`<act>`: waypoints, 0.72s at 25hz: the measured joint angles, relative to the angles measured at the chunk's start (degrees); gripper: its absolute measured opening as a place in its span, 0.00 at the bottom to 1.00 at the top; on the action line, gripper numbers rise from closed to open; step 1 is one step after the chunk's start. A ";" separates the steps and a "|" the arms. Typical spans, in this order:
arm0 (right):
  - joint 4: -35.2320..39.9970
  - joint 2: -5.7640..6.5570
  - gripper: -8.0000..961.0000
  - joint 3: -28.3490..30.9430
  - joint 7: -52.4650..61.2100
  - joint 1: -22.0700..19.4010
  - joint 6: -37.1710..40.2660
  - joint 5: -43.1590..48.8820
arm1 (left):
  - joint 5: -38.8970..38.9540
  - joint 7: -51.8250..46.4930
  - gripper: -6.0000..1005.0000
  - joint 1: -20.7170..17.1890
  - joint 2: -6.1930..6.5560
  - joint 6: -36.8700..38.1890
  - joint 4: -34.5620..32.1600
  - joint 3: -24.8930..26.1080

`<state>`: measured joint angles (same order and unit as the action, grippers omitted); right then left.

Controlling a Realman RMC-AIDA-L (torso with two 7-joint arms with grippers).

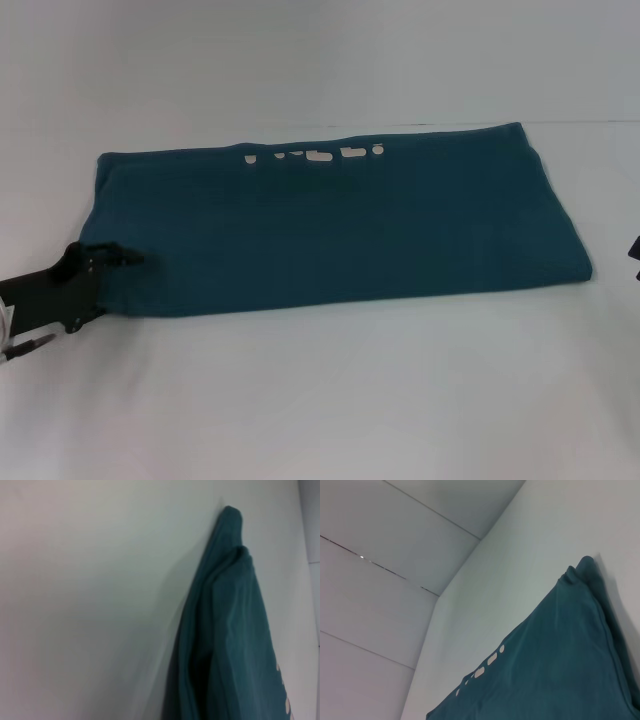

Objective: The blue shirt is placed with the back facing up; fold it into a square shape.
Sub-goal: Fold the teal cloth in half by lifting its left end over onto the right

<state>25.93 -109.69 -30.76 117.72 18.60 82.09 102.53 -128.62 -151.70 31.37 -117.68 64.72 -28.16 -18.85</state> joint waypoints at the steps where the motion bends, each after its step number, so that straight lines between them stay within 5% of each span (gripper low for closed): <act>1: 0.00 0.03 0.71 0.00 0.02 -0.03 0.00 -0.04 | 0.08 0.32 0.55 -0.07 -0.04 0.36 -0.13 0.08; 3: 0.00 0.04 0.71 0.00 0.07 -0.07 0.00 -0.09 | 0.17 0.76 0.55 -0.25 -0.08 0.93 -0.24 0.27; 18: 0.00 0.01 0.71 0.17 0.14 -0.23 0.00 -0.23 | 0.70 5.31 0.04 -0.63 0.07 2.47 -0.94 0.38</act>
<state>25.93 -109.69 -30.59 117.86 18.37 82.09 102.30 -127.92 -146.39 30.74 -117.61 67.19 -29.09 -18.47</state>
